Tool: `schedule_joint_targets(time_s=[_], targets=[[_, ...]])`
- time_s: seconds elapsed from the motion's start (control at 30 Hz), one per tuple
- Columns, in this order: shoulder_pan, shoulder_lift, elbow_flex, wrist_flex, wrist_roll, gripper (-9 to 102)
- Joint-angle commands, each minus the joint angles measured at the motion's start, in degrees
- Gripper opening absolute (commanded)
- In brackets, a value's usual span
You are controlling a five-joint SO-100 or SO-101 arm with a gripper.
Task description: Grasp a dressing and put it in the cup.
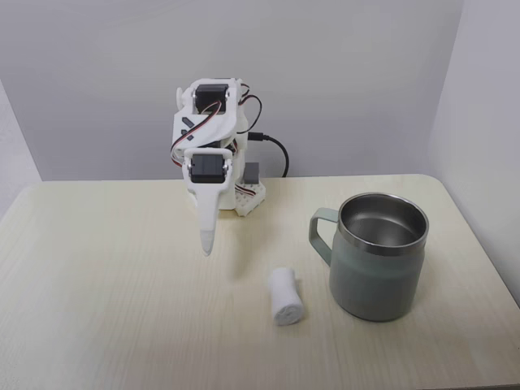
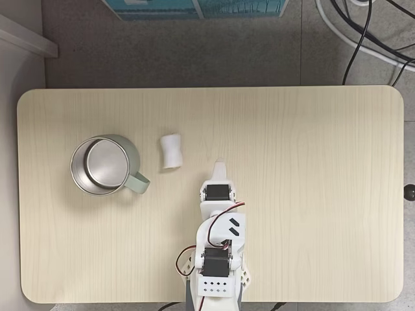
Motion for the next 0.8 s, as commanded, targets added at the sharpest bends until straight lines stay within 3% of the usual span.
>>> schedule_joint_targets(time_s=[0.0,0.77], targets=[[4.83,-0.35,0.44,-0.26,3.25,0],[7.29,-0.44,5.19,1.49,0.44,0]])
